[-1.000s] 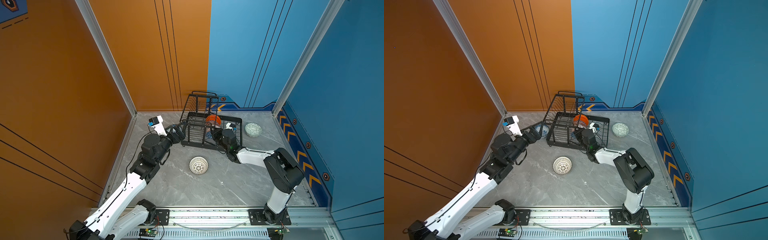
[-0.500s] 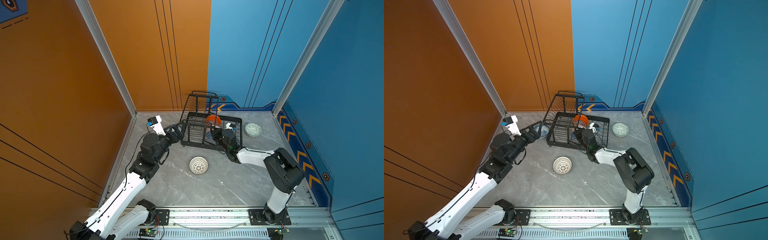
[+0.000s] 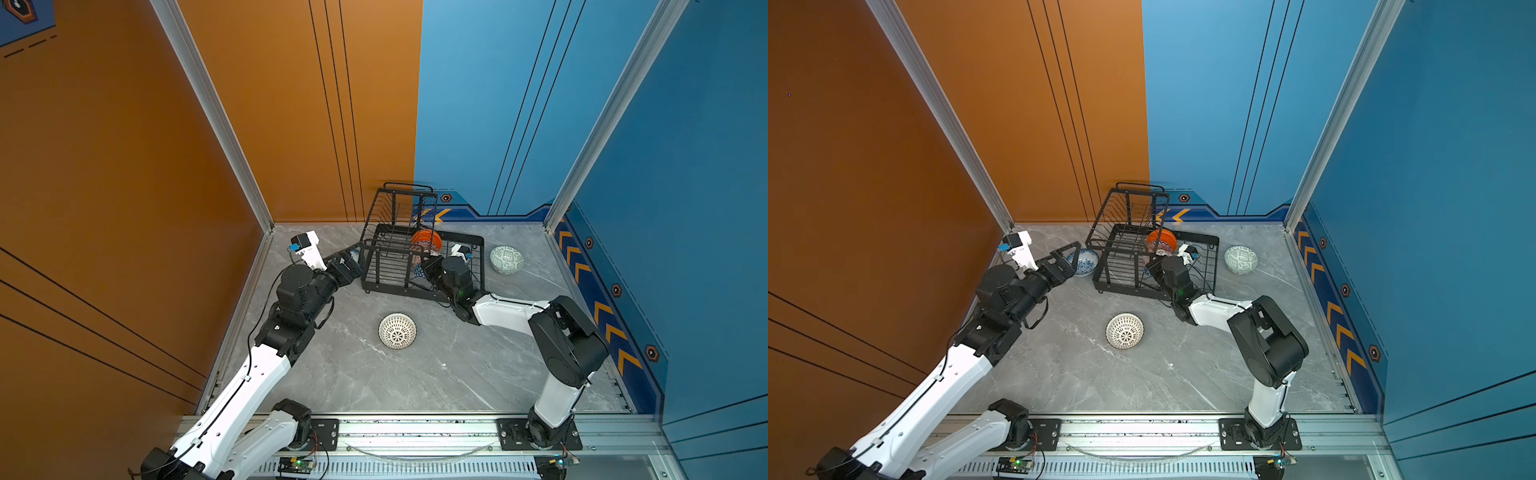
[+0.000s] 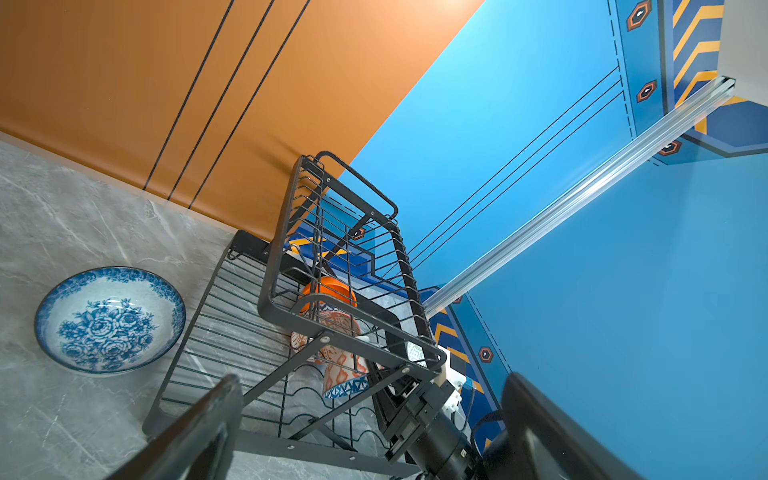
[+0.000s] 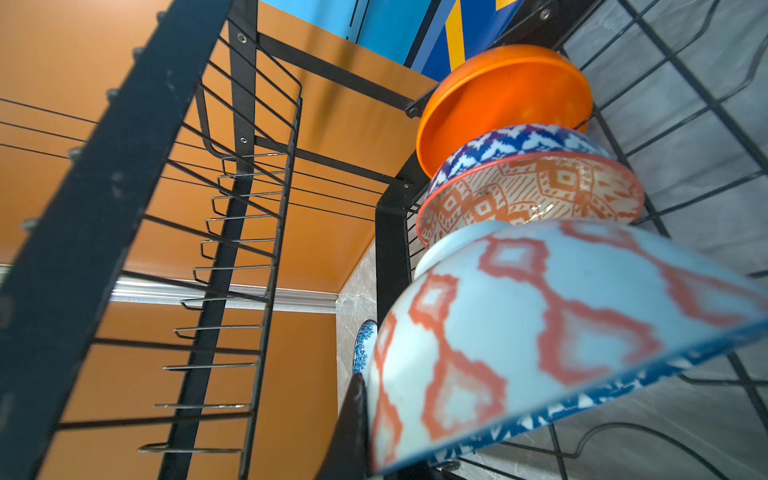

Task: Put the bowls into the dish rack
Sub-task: 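Hold the bowl upright in the rack slot with the right gripper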

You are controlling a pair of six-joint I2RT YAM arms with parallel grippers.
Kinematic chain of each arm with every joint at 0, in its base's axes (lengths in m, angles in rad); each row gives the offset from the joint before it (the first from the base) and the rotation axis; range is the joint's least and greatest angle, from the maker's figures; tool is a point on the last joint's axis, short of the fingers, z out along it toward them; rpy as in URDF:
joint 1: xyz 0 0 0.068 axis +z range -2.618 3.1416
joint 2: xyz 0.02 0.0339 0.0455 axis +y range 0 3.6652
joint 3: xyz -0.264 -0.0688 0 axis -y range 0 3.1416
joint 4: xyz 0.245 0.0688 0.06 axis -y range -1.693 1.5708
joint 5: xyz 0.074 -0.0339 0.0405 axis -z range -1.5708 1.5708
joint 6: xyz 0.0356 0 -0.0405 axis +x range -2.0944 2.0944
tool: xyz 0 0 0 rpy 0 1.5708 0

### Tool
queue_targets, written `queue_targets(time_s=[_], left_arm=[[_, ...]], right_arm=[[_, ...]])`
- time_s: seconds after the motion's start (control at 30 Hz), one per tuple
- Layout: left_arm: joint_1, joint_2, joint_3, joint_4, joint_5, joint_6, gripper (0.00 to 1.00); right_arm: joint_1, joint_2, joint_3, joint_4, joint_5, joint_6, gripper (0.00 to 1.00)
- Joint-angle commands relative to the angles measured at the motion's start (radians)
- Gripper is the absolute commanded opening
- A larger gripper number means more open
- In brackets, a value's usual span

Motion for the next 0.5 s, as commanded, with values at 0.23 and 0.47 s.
queue_targets(time_s=[0.23, 0.47], left_arm=[[0.01, 0.071, 0.044, 0.035, 0.046, -0.024, 0.98], [0.01, 0.097, 0.061, 0.046, 0.039, -0.01, 0.98]], right_arm=[[-0.027, 0.043, 0.041, 0.141, -0.008, -0.004, 0.0], [-0.04, 0.093, 0.064, 0.171, -0.017, 0.009, 0.0]])
